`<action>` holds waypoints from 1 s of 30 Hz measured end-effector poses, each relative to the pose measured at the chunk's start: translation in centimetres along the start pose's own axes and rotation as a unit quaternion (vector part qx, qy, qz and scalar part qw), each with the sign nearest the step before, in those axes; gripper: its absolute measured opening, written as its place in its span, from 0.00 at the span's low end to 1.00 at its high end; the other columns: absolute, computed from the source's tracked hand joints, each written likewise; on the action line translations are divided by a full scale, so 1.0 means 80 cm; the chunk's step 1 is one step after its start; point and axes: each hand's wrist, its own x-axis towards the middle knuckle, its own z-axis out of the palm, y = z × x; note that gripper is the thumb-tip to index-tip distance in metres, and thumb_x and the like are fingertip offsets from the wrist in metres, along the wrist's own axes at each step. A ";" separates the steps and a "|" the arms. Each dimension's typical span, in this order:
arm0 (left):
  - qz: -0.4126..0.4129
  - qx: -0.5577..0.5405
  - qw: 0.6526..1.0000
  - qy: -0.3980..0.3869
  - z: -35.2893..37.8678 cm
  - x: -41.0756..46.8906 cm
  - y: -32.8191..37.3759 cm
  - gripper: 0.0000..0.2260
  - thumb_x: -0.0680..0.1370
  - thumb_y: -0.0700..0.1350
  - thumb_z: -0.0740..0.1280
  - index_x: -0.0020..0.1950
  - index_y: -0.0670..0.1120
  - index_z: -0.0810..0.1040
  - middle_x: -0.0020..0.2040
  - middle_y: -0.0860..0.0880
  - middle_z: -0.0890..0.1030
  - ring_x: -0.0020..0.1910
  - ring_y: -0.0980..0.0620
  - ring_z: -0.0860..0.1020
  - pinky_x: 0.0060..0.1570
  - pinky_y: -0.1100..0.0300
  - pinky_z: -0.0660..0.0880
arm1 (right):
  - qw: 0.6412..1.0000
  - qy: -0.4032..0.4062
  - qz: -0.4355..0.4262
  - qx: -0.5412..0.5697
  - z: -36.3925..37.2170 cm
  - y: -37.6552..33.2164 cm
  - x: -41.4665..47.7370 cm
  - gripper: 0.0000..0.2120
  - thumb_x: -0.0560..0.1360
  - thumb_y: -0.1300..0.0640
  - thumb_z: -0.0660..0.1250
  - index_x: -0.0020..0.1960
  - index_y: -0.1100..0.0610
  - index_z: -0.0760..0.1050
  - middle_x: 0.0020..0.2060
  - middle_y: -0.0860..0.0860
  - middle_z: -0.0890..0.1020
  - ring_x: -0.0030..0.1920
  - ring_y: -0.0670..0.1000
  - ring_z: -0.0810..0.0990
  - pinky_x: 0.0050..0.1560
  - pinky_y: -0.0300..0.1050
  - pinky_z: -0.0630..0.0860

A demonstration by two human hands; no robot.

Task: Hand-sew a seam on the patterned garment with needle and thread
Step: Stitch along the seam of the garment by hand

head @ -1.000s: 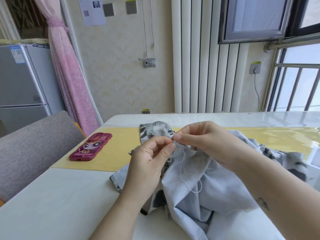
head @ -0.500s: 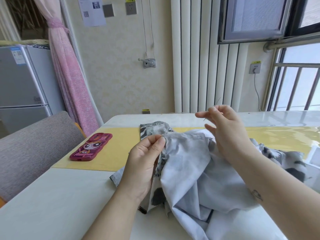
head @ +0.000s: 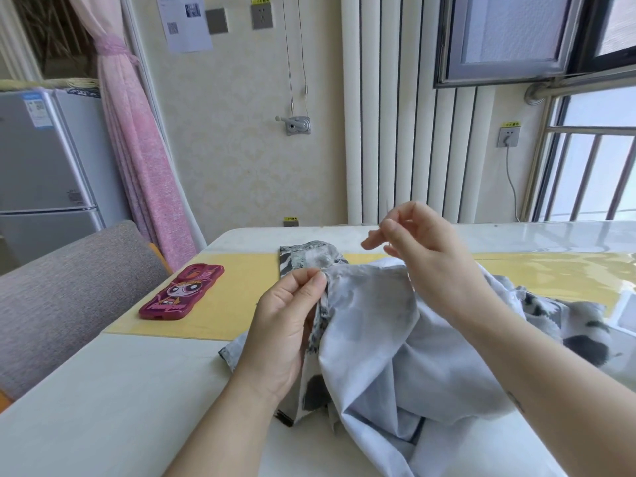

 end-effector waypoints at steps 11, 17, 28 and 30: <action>0.023 0.086 0.996 0.017 -0.003 0.002 -0.007 0.06 0.73 0.49 0.67 0.42 0.49 0.82 0.47 0.38 0.82 0.48 0.43 0.78 0.54 0.47 0.73 | 0.969 -0.071 -0.079 -0.224 0.022 0.019 -0.018 0.07 0.80 0.59 0.58 0.44 0.52 0.63 0.30 0.45 0.73 0.33 0.44 0.71 0.35 0.36 0.66; 0.031 0.128 0.991 0.031 -0.007 0.003 -0.004 0.05 0.73 0.50 0.72 0.43 0.49 0.82 0.48 0.36 0.81 0.47 0.45 0.78 0.59 0.42 0.72 | 0.976 -0.059 -0.032 -0.207 0.016 0.020 -0.012 0.05 0.79 0.59 0.60 0.44 0.56 0.67 0.31 0.44 0.76 0.35 0.42 0.74 0.39 0.42 0.68; 0.089 0.179 0.980 0.014 -0.003 -0.001 -0.004 0.04 0.70 0.50 0.69 0.40 0.52 0.83 0.39 0.51 0.84 0.41 0.56 0.80 0.44 0.63 0.75 | 0.986 -0.134 0.091 -0.025 0.017 -0.016 -0.016 0.09 0.69 0.58 0.75 0.35 0.57 0.76 0.27 0.48 0.80 0.26 0.42 0.75 0.28 0.32 0.69; 0.093 0.167 0.981 0.016 -0.001 -0.001 -0.004 0.05 0.70 0.49 0.69 0.42 0.49 0.81 0.38 0.52 0.83 0.40 0.57 0.80 0.43 0.65 0.75 | 0.984 -0.137 0.109 -0.009 0.016 -0.015 -0.015 0.10 0.68 0.58 0.75 0.34 0.57 0.75 0.23 0.45 0.75 0.23 0.42 0.69 0.26 0.32 0.65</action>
